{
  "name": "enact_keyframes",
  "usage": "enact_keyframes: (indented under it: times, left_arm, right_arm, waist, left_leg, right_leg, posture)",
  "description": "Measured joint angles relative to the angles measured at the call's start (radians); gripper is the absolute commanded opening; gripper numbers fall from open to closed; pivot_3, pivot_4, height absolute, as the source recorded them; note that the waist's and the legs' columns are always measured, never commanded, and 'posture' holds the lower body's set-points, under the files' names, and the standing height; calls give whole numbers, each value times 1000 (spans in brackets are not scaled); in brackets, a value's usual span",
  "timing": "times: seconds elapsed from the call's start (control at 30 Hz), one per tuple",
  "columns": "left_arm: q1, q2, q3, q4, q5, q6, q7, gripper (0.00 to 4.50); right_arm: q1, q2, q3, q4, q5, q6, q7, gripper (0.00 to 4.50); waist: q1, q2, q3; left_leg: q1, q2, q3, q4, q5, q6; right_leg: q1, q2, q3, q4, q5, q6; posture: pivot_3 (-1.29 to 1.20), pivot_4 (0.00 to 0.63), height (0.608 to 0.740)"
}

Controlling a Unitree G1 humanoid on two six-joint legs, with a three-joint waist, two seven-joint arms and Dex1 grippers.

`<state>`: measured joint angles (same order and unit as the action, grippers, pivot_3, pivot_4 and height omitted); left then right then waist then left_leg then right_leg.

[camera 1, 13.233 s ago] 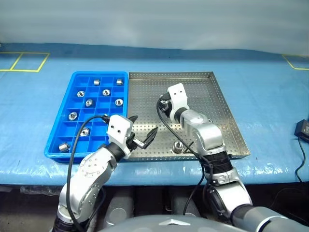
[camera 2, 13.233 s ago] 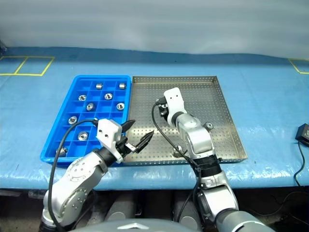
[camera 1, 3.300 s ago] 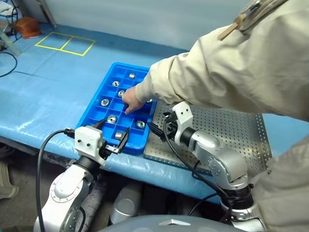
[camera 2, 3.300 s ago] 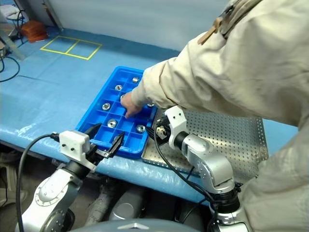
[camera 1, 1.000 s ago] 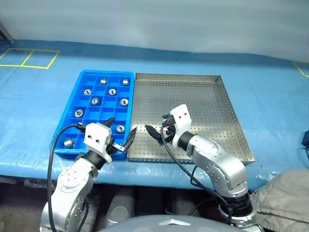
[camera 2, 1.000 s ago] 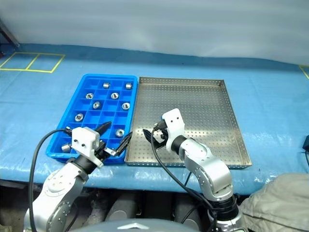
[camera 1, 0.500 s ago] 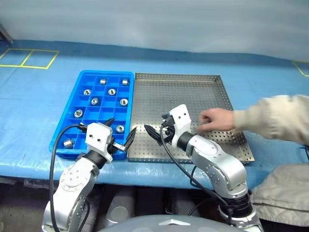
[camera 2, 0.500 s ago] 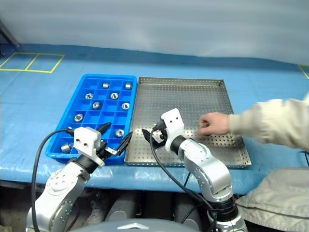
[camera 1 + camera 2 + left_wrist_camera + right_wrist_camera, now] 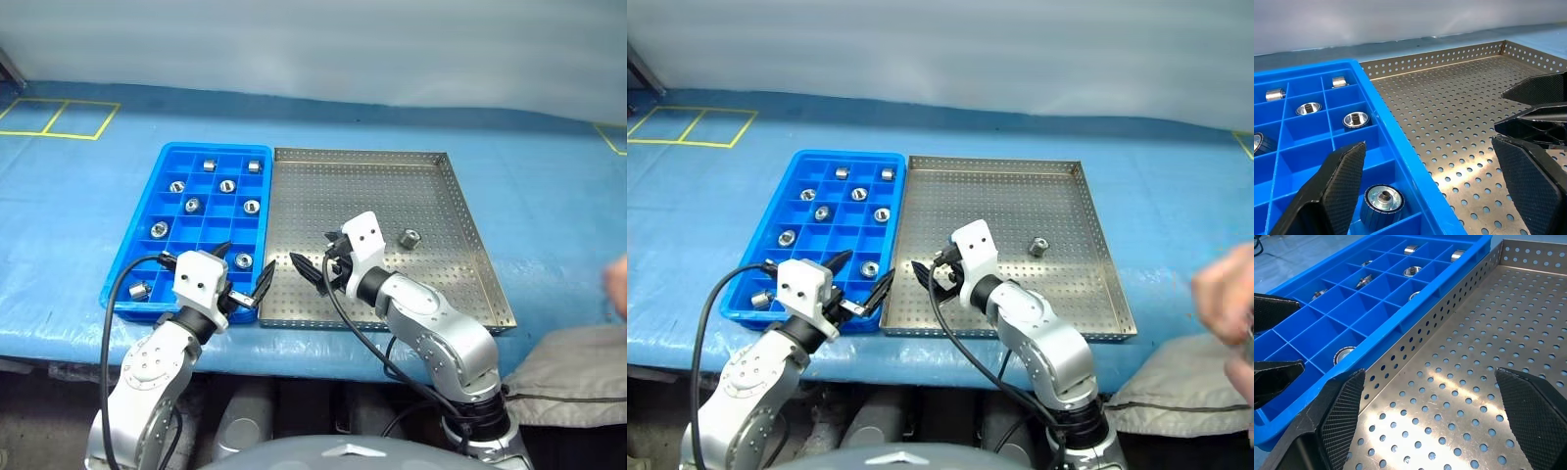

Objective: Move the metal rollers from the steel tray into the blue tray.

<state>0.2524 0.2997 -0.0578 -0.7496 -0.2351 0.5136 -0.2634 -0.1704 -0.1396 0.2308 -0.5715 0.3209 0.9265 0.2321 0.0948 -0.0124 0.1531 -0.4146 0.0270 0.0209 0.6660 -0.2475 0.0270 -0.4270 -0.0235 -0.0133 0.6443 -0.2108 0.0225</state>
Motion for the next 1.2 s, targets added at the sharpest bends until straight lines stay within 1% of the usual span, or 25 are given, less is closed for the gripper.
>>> enact_keyframes:
  times: [0.97,1.07,1.2]
  left_arm:
    - [-31,12,0,0,-4,7,-16,4500]
    - [-35,14,0,0,-4,10,-21,4500]
    - [-58,15,0,9,-4,20,-22,4500]
  right_arm:
    - [-9,22,-7,-22,-1,-4,-23,4482]
    - [-22,29,-44,-20,-7,-12,-46,4482]
    - [-43,22,-93,5,-54,-38,-99,4482]
  waist:
    - [-4,0,0]
    - [-5,0,0]
    - [-8,0,0]
  left_leg:
    - [0,0,0,0,0,0]
    - [0,0,0,0,0,0]
    - [0,0,1,0,0,0]
  right_leg:
    - [0,0,0,0,0,0]
    - [0,0,0,0,0,0]
    - [0,0,1,0,0,0]
  posture:
    - [209,150,740]
    - [200,150,740]
    - [193,150,740]
